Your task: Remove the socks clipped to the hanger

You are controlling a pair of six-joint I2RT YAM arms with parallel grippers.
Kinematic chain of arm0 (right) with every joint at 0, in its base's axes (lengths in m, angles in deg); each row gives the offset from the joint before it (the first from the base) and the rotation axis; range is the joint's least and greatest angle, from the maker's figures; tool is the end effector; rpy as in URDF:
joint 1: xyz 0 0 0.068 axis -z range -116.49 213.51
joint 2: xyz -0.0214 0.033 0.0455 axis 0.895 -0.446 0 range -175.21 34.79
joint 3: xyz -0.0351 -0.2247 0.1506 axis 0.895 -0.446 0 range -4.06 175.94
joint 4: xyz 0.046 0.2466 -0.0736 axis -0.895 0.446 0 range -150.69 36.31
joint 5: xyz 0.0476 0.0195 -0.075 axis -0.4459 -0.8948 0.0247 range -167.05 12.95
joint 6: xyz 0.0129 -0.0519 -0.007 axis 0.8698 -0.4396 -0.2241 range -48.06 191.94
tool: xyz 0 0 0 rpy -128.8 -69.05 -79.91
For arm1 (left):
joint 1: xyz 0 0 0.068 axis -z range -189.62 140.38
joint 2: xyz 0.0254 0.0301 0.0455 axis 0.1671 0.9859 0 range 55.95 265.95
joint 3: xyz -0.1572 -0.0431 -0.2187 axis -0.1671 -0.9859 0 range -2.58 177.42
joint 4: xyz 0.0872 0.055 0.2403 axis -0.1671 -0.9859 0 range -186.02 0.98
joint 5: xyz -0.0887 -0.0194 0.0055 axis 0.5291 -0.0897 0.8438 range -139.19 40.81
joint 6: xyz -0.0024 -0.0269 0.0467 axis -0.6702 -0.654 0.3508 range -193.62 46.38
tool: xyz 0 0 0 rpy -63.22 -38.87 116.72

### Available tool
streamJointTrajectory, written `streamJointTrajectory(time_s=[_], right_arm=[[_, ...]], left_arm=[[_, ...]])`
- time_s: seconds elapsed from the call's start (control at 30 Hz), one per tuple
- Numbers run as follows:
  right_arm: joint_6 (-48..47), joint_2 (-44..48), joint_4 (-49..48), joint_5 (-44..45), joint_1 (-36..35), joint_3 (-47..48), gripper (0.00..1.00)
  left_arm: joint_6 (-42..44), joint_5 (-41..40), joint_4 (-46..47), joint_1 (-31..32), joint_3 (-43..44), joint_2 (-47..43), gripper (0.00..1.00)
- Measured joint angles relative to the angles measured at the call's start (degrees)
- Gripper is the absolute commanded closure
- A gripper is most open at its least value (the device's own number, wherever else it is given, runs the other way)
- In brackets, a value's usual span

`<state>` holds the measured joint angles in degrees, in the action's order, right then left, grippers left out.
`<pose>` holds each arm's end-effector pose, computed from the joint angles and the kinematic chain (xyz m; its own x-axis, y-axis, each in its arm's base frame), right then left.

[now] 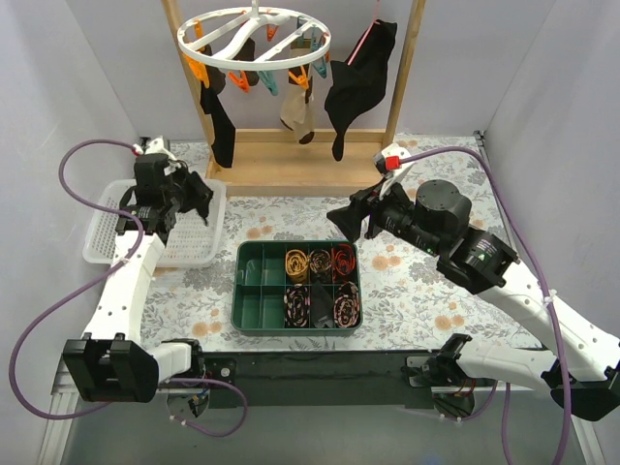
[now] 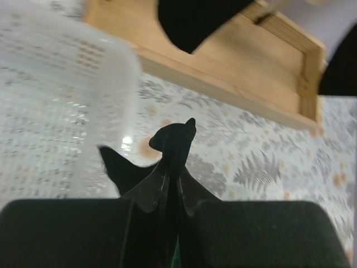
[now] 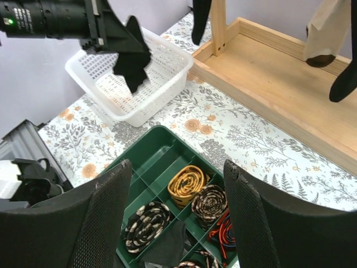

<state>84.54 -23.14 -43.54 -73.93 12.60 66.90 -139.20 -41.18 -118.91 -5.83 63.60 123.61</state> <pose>0.1366 0.1651 0.4430 -0.2059 0.0922 -0.9742 -0.7131 0.6676 0.2139 0.2586 -0.0221 0.3544 -0.3825 -0.8783 -0.2870 -0.3970 0.4367 -0.8073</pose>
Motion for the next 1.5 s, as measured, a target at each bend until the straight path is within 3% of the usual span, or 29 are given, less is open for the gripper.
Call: streamJointTrajectory(time_s=[0.27,0.4,0.43,0.47,0.5,0.67,0.8,1.07,1.3,1.5], right_arm=[[-0.94,0.24,1.49,0.81,0.0,-1.57,0.27],[-1.36,0.37,2.19,0.68,0.0,-2.51,0.26],[-1.46,0.37,2.49,0.57,0.0,-2.58,0.26],[-1.64,0.37,2.62,0.5,0.0,-2.67,0.26],[-1.77,0.39,2.6,0.31,0.0,-2.8,0.26],[-2.12,0.46,2.67,-0.94,0.0,-3.21,0.26],[-2.29,0.0,2.62,-1.7,0.0,-3.26,0.26],[-2.95,-2.67,2.6,-2.62,0.0,-3.26,0.26],[-3.85,-5.01,2.4,-4.63,0.0,-3.13,0.26],[-4.26,-5.7,2.38,-5.53,0.0,-2.08,0.26]], left_arm=[[-2.47,-10.25,-0.98,-9.44,-0.92,3.58,1.0],[-4.02,-14.03,-1.03,-10.36,-2.16,8.04,0.65],[-4.28,-14.75,-1.11,-10.38,-2.73,8.55,0.42],[-5.01,-15.65,-1.31,-10.4,-3.37,9.01,0.27],[-5.09,-16.33,-1.49,-10.4,-3.8,9.22,0.22],[-6.23,-16.81,-1.64,-10.45,-3.72,9.31,0.21],[-4.02,-8.61,2.45,-10.6,-4.11,8.24,0.21],[-2.34,13.14,26.73,-9.97,-6.84,6.1,0.23],[-2.29,19.8,50.62,-9.68,-10.21,8.09,0.21],[-2.89,23.1,62.97,-9.31,-8.04,16.59,0.21]])
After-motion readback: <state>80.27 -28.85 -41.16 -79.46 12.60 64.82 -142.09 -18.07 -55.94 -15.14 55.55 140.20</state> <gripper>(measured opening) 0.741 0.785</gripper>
